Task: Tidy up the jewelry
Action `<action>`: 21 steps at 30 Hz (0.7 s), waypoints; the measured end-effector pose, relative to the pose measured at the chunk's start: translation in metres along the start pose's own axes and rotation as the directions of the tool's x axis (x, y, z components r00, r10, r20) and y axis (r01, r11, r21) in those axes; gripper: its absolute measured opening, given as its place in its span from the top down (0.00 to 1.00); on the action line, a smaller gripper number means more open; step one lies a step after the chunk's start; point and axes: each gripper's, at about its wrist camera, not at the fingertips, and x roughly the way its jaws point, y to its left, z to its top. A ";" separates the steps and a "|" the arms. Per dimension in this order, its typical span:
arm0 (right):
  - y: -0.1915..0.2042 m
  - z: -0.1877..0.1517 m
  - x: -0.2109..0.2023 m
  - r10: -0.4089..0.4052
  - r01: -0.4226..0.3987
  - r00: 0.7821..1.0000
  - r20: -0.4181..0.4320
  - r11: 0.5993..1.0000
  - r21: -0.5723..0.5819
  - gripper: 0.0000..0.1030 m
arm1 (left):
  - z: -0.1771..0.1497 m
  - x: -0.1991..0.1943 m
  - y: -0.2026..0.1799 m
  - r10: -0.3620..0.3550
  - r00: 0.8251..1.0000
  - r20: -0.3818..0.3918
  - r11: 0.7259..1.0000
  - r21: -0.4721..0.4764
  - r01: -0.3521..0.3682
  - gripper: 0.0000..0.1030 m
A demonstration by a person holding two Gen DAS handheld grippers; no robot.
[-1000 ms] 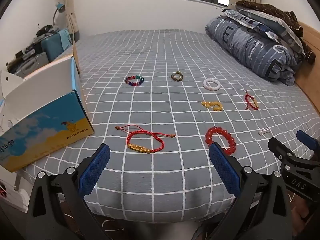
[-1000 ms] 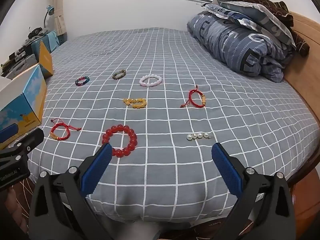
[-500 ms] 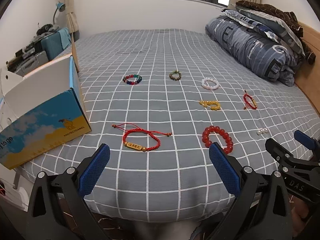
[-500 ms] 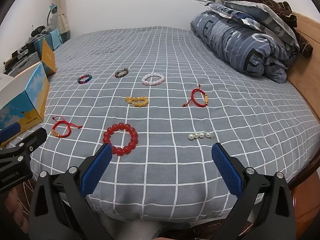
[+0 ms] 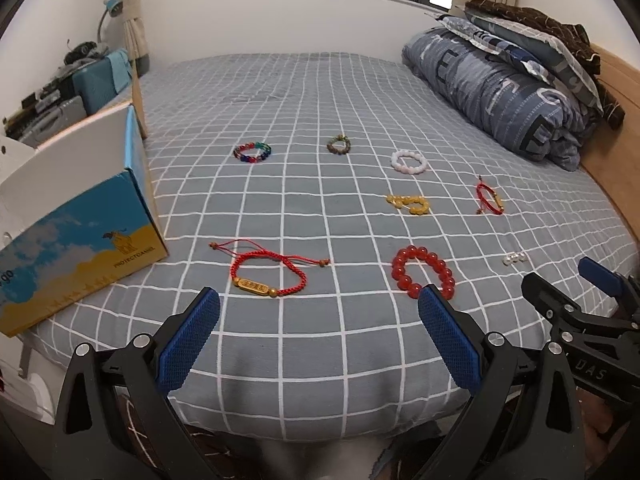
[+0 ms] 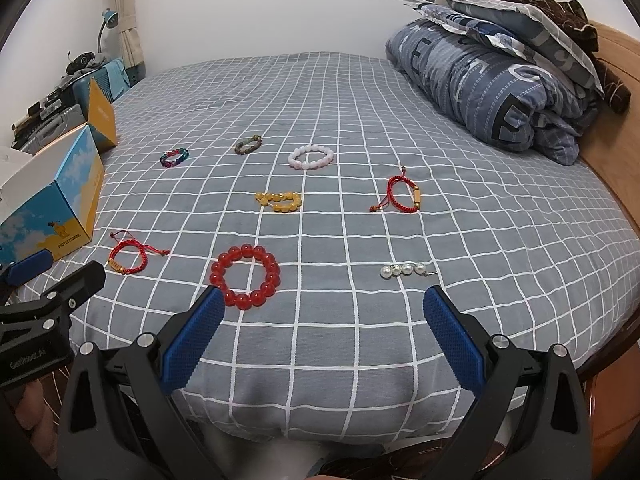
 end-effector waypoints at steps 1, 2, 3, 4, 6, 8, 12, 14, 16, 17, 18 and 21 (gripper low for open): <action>0.000 0.000 0.000 0.001 -0.001 1.000 0.000 1.000 -0.001 0.07 | 0.000 0.000 -0.001 0.005 1.000 0.003 1.000 0.003 -0.005 0.05; 0.000 0.000 0.000 0.001 -0.001 1.000 0.000 1.000 -0.001 0.07 | 0.000 0.000 -0.001 0.016 1.000 0.005 1.000 0.004 -0.016 0.05; 0.000 0.000 0.000 0.001 -0.001 1.000 0.001 1.000 -0.002 0.07 | -0.001 0.000 -0.002 0.023 1.000 0.008 1.000 0.002 -0.023 0.05; 0.000 0.000 0.000 0.001 -0.001 1.000 0.002 1.000 -0.004 0.07 | 0.000 0.000 -0.002 0.028 1.000 0.010 1.000 0.000 -0.028 0.05; 0.001 0.000 -0.001 0.001 -0.001 1.000 0.004 1.000 -0.006 0.07 | 0.000 0.000 -0.001 0.027 1.000 0.011 1.000 -0.003 -0.027 0.05; 0.001 0.000 0.000 0.001 -0.001 1.000 0.004 1.000 -0.007 0.07 | 0.000 0.000 0.000 0.028 1.000 0.012 1.000 -0.006 -0.028 0.05; 0.001 0.000 0.000 0.001 -0.001 1.000 0.005 1.000 -0.006 0.07 | 0.000 -0.001 0.001 0.028 1.000 0.014 1.000 -0.005 -0.028 0.05; 0.001 0.000 0.000 0.002 -0.002 1.000 0.005 1.000 -0.006 0.07 | 0.000 -0.001 0.001 0.029 1.000 0.013 1.000 -0.004 -0.029 0.05; 0.001 0.000 0.000 0.001 -0.001 1.000 0.006 1.000 -0.006 0.07 | 0.000 0.000 0.000 0.030 0.999 0.009 1.000 0.001 -0.030 0.05; 0.001 0.000 0.000 0.002 -0.002 1.000 0.005 1.000 -0.006 0.07 | 0.000 0.000 0.000 0.031 0.999 0.009 1.000 0.003 -0.031 0.05; 0.001 0.000 0.000 0.002 -0.002 1.000 0.006 1.000 -0.006 0.07 | 0.000 0.000 0.000 0.030 1.000 0.009 1.000 0.004 -0.030 0.05; 0.002 0.000 0.000 0.001 -0.001 1.000 0.006 1.000 -0.006 0.07 | -0.001 0.000 0.000 0.027 1.000 0.009 1.000 0.008 -0.027 0.05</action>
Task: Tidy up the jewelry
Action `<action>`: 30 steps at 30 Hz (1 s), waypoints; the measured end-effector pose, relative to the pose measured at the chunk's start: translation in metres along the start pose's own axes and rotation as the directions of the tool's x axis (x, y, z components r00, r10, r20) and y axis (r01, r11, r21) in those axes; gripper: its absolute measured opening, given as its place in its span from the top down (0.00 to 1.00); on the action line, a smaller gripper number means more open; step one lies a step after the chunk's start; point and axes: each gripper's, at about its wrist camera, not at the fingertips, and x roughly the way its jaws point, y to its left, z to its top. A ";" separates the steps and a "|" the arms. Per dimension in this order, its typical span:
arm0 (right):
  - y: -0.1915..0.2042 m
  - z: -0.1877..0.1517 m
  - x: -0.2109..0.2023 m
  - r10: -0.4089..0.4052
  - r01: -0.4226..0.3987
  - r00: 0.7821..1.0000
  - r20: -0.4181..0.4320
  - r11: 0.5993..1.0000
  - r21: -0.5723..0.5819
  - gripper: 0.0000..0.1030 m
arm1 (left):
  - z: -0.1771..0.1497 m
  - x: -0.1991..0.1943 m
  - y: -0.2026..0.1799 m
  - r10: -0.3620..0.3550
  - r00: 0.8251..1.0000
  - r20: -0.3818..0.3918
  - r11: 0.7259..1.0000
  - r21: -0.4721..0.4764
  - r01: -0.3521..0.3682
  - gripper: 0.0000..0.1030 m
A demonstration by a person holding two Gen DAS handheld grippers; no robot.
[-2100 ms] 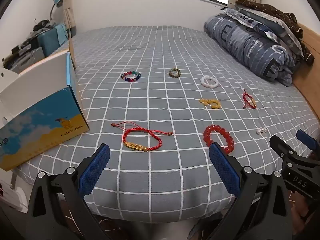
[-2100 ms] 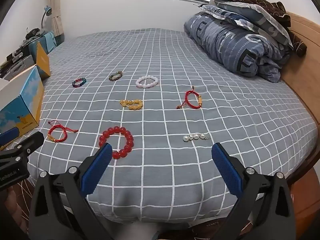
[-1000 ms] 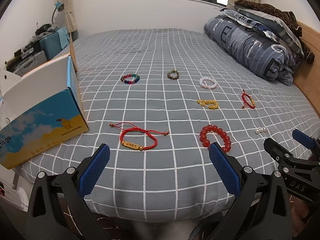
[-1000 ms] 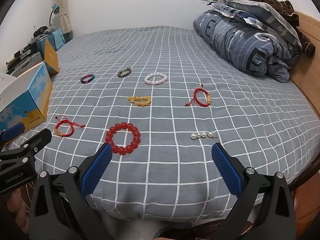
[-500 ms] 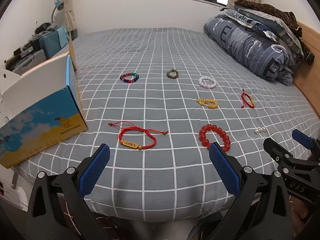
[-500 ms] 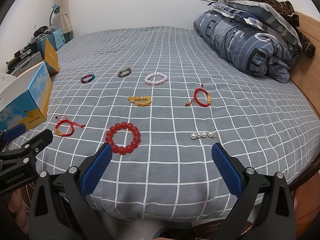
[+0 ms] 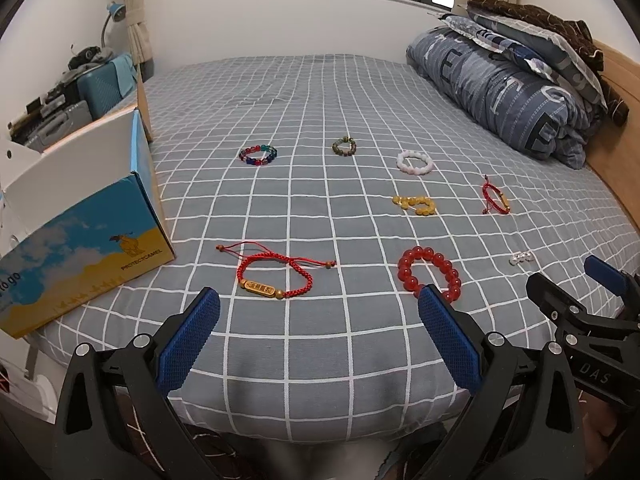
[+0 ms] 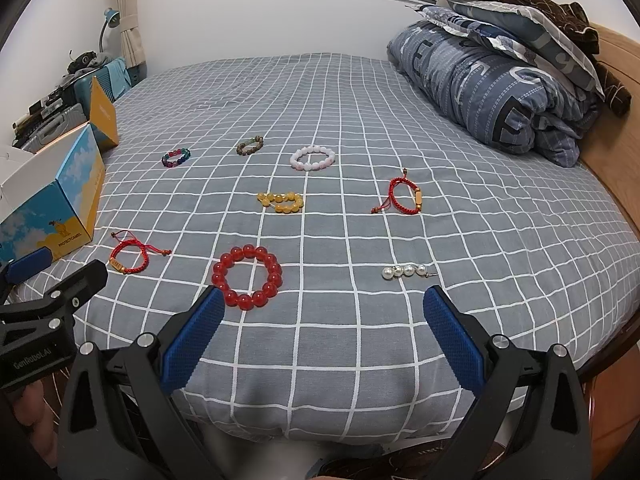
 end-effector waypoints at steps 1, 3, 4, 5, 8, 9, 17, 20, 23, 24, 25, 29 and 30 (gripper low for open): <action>0.000 0.000 0.000 0.001 -0.001 1.000 0.000 1.000 0.000 0.07 | 0.000 0.000 0.000 -0.001 1.000 0.000 1.000 0.002 0.001 0.05; 0.000 0.000 0.000 0.001 -0.001 1.000 0.000 1.000 -0.001 0.07 | 0.000 0.000 -0.002 -0.001 1.000 0.000 1.000 0.004 0.001 0.05; 0.001 0.000 0.000 0.000 0.000 1.000 0.001 1.000 -0.002 0.07 | 0.000 0.000 -0.002 0.000 1.000 0.000 1.000 0.005 0.000 0.05; 0.001 0.000 0.000 0.001 -0.001 1.000 0.001 1.000 -0.002 0.07 | 0.000 0.000 -0.002 0.000 1.000 0.001 1.000 0.005 0.000 0.05; 0.001 0.000 0.000 0.000 0.000 1.000 0.001 1.000 -0.002 0.07 | 0.000 0.000 -0.003 -0.002 1.000 0.002 1.000 0.005 0.002 0.05; 0.001 0.000 0.000 0.001 -0.001 1.000 0.001 1.000 -0.002 0.07 | 0.000 0.000 -0.003 -0.001 1.000 0.003 1.000 0.006 0.001 0.05; 0.001 0.000 0.000 0.000 0.000 1.000 0.001 1.000 -0.003 0.07 | 0.000 -0.001 -0.005 0.002 1.000 0.004 1.000 0.007 -0.002 0.05; 0.001 0.000 0.000 0.000 0.000 1.000 0.001 1.000 -0.004 0.07 | 0.000 -0.001 -0.005 0.002 1.000 0.004 1.000 0.009 -0.002 0.05; 0.001 0.000 -0.001 0.001 -0.001 1.000 0.002 1.000 -0.004 0.07 | 0.000 -0.001 -0.006 0.002 1.000 0.004 1.000 0.008 -0.002 0.05; 0.001 0.000 0.000 0.000 0.000 1.000 0.001 1.000 -0.002 0.07 | 0.000 -0.001 -0.006 0.002 1.000 0.004 1.000 0.008 -0.002 0.05; 0.001 0.000 0.000 0.001 -0.001 1.000 0.001 1.000 -0.002 0.07 | 0.000 -0.001 -0.006 0.002 1.000 0.004 1.000 0.009 -0.002 0.05; 0.001 0.000 -0.001 0.000 0.000 1.000 0.001 1.000 -0.003 0.07 | 0.000 -0.001 -0.006 0.003 1.000 0.004 1.000 0.009 -0.003 0.05; 0.001 0.000 -0.001 0.000 0.000 1.000 0.002 1.000 -0.003 0.07 | 0.001 -0.002 -0.006 0.004 1.000 0.004 1.000 0.009 -0.004 0.05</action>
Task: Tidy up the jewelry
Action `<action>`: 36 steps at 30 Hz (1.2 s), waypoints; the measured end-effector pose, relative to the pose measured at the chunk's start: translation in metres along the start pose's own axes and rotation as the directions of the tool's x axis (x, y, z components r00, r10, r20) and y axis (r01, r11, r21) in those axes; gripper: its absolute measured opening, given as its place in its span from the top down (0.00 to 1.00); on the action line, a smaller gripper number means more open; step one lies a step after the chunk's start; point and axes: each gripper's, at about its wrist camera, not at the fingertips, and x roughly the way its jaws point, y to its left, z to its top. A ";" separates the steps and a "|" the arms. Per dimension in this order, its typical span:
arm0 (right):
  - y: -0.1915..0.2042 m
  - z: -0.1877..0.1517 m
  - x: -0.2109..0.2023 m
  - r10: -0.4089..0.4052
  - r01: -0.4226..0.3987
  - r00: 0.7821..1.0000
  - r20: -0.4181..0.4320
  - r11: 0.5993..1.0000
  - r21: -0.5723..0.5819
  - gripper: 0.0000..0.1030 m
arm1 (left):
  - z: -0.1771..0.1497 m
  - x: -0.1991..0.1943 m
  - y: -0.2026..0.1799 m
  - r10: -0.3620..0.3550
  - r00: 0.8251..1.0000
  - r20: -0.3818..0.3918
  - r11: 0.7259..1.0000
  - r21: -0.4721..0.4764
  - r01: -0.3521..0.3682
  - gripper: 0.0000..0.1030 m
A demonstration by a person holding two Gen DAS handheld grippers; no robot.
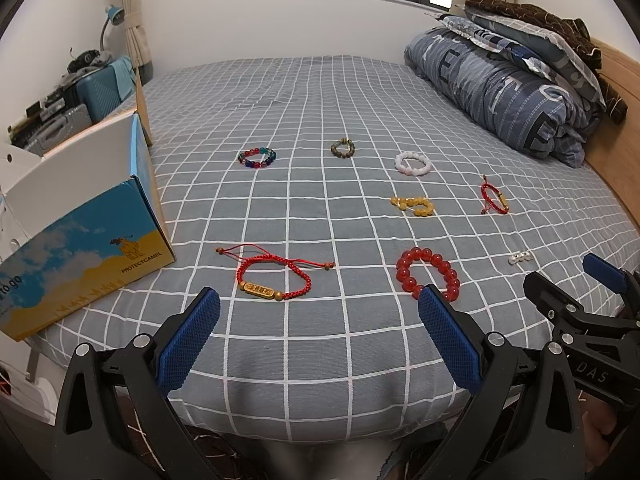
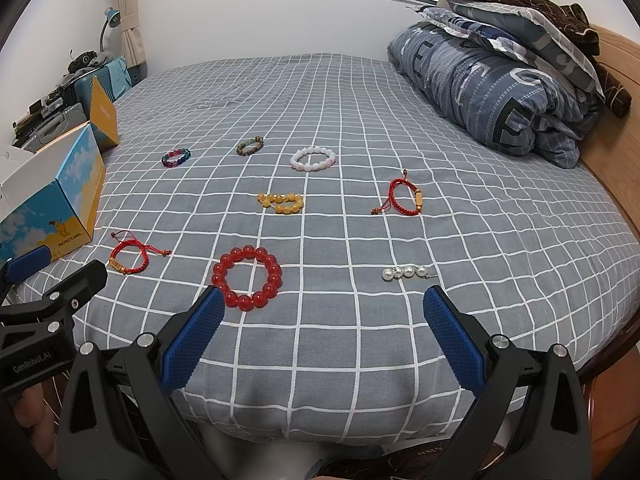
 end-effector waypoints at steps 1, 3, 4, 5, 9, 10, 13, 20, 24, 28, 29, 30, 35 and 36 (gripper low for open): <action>0.000 0.000 0.000 -0.001 0.001 1.000 0.000 1.000 0.000 0.07 | 0.000 0.000 0.000 -0.001 1.000 0.001 1.000 -0.001 0.001 0.05; 0.000 0.000 0.000 0.000 0.000 1.000 0.001 1.000 -0.001 0.07 | 0.000 0.000 0.000 -0.001 1.000 0.002 1.000 -0.001 0.001 0.05; 0.000 0.001 0.000 -0.001 0.001 1.000 0.002 1.000 -0.001 0.07 | 0.000 0.000 0.001 -0.001 1.000 0.002 1.000 -0.002 0.001 0.05; 0.000 0.001 -0.001 -0.002 0.002 1.000 0.003 1.000 -0.001 0.07 | 0.001 0.000 0.001 0.000 1.000 0.002 1.000 -0.005 0.000 0.05; -0.001 0.001 -0.004 -0.003 0.003 1.000 0.009 1.000 -0.001 0.07 | 0.002 -0.003 0.001 -0.005 1.000 0.004 1.000 -0.009 0.005 0.05; -0.001 0.002 -0.005 -0.004 0.004 1.000 0.010 1.000 -0.001 0.07 | 0.003 -0.004 0.001 -0.004 1.000 0.005 1.000 -0.009 0.004 0.05; -0.004 0.007 -0.008 -0.006 0.006 1.000 0.017 1.000 0.003 0.07 | 0.007 -0.008 -0.001 -0.009 1.000 0.009 1.000 -0.004 0.009 0.05; -0.011 0.034 -0.018 -0.012 0.011 0.999 0.051 1.000 0.017 0.07 | 0.035 -0.016 0.002 -0.010 0.999 0.042 1.000 0.002 0.010 0.05; -0.012 0.054 -0.018 -0.028 0.027 0.997 0.067 1.000 0.008 0.07 | 0.058 -0.012 0.009 -0.018 0.999 0.036 1.000 -0.014 0.019 0.05; -0.012 0.078 -0.014 -0.042 0.042 0.996 0.081 0.999 -0.005 0.07 | 0.085 -0.011 0.016 0.001 0.998 0.066 1.000 -0.030 0.001 0.05; -0.011 0.082 -0.013 -0.044 0.045 0.996 0.083 0.999 -0.008 0.07 | 0.093 -0.009 0.018 0.010 0.997 0.073 1.000 -0.030 -0.007 0.05; -0.010 0.088 -0.010 -0.049 0.050 0.995 0.084 0.999 -0.012 0.07 | 0.100 -0.006 0.019 0.019 0.997 0.076 0.999 -0.029 -0.017 0.05; -0.008 0.118 0.008 -0.074 0.077 0.994 0.085 0.997 -0.029 0.07 | 0.131 0.012 0.024 0.034 0.997 0.068 0.999 -0.032 -0.032 0.05; -0.008 0.122 0.013 -0.074 0.077 0.994 0.080 0.997 -0.031 0.07 | 0.137 0.016 0.025 0.035 0.997 0.066 0.999 -0.032 -0.033 0.05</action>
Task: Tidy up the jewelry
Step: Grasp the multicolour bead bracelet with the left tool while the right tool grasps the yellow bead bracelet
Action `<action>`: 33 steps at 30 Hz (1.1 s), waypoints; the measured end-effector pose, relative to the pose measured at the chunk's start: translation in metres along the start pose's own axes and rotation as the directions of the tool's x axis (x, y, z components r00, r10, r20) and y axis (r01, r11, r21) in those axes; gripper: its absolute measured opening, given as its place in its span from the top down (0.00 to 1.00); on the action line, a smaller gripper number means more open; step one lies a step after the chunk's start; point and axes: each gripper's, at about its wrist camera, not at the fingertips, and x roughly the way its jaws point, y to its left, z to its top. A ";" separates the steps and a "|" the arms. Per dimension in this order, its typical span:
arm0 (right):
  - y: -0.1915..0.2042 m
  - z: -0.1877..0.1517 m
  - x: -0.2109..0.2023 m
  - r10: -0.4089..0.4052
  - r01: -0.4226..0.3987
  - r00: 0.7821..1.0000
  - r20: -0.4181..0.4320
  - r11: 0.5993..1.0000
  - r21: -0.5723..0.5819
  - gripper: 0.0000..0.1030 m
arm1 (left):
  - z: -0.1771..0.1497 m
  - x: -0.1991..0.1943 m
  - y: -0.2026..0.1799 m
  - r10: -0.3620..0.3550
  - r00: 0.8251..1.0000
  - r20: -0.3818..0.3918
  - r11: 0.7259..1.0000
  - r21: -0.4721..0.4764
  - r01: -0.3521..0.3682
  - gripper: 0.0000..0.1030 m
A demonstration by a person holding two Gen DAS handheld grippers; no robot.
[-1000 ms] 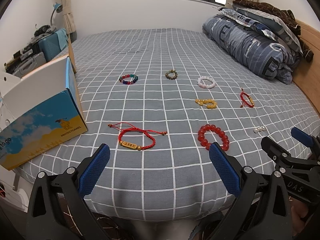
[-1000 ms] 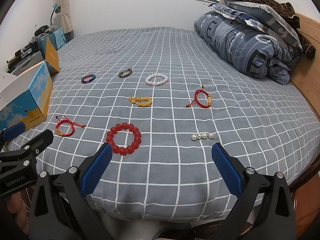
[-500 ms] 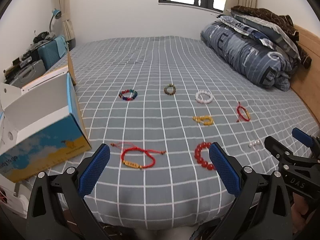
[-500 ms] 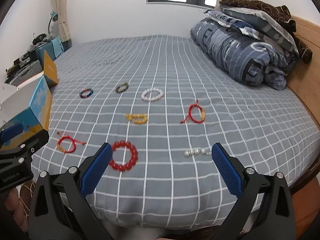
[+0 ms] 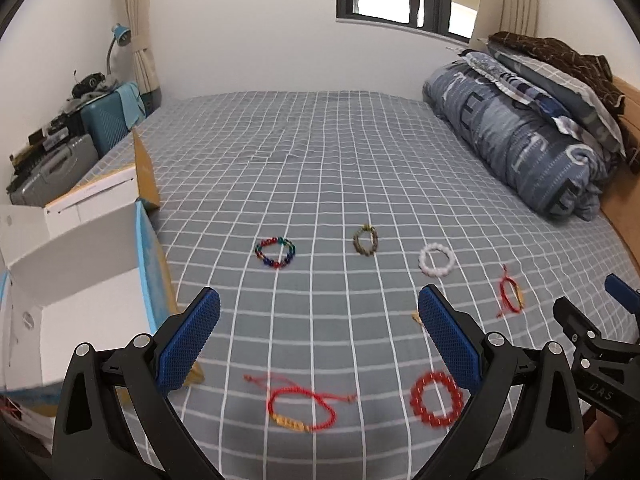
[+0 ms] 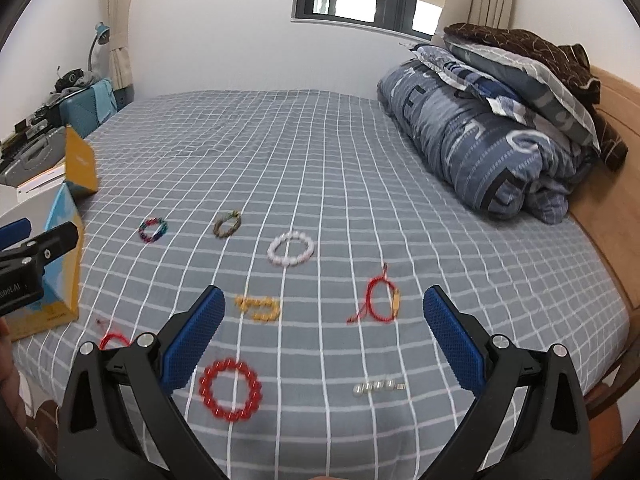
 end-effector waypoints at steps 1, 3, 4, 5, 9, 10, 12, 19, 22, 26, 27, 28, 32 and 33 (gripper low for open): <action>0.000 0.004 0.005 0.000 0.000 1.000 -0.005 1.000 0.000 0.07 | 0.005 0.006 0.000 0.003 1.000 -0.004 1.000 0.001 -0.003 0.05; 0.002 0.012 0.017 0.001 -0.001 1.000 -0.015 1.000 0.000 0.07 | 0.015 0.019 0.002 0.012 1.000 -0.015 1.000 -0.001 -0.012 0.05; 0.004 0.016 0.024 0.005 -0.005 1.000 -0.028 1.000 -0.001 0.07 | 0.019 0.024 0.003 0.015 1.000 -0.017 1.000 0.000 -0.015 0.05; 0.007 0.018 0.031 0.008 -0.008 0.999 -0.040 1.000 -0.002 0.07 | 0.023 0.032 0.003 0.024 0.999 -0.022 1.000 0.003 -0.024 0.05; 0.023 0.023 0.063 0.032 -0.035 0.994 -0.101 0.999 -0.021 0.07 | 0.038 0.067 0.008 0.041 0.998 -0.053 0.999 -0.011 -0.042 0.05; 0.027 0.022 0.070 0.041 -0.044 0.992 -0.117 0.999 -0.025 0.07 | 0.040 0.077 0.010 0.047 0.997 -0.068 0.999 -0.017 -0.048 0.05; 0.037 0.018 0.087 0.068 -0.074 0.986 -0.151 0.997 -0.034 0.07 | 0.044 0.102 0.013 0.051 0.993 -0.109 0.998 -0.026 -0.054 0.05; 0.065 -0.003 0.146 0.121 -0.144 0.954 -0.274 0.988 -0.065 0.07 | 0.041 0.181 0.019 0.087 0.974 -0.207 0.996 0.002 -0.088 0.05; 0.069 -0.009 0.167 0.143 -0.165 0.936 -0.321 0.985 -0.045 0.07 | 0.038 0.210 0.024 0.101 0.963 -0.249 0.995 0.009 -0.101 0.06; 0.069 -0.014 0.183 0.164 -0.183 0.920 -0.356 0.983 -0.020 0.07 | 0.030 0.242 0.034 0.120 0.948 -0.294 0.993 0.016 -0.121 0.06; 0.070 -0.016 0.186 0.165 -0.183 0.918 -0.361 0.983 -0.015 0.07 | 0.030 0.248 0.035 0.126 0.945 -0.301 0.992 0.018 -0.127 0.06; 0.069 -0.017 0.187 0.160 -0.178 0.917 -0.365 0.984 -0.015 0.07 | 0.029 0.252 0.038 0.128 0.944 -0.306 0.991 0.014 -0.130 0.06; 0.071 -0.020 0.194 0.162 -0.179 0.910 -0.381 0.984 -0.010 0.07 | 0.024 0.266 0.043 0.113 0.939 -0.325 0.993 0.000 -0.120 0.06; 0.073 -0.021 0.195 0.162 -0.180 0.909 -0.383 0.984 -0.012 0.07 | 0.024 0.269 0.044 0.111 0.938 -0.328 0.993 -0.002 -0.118 0.06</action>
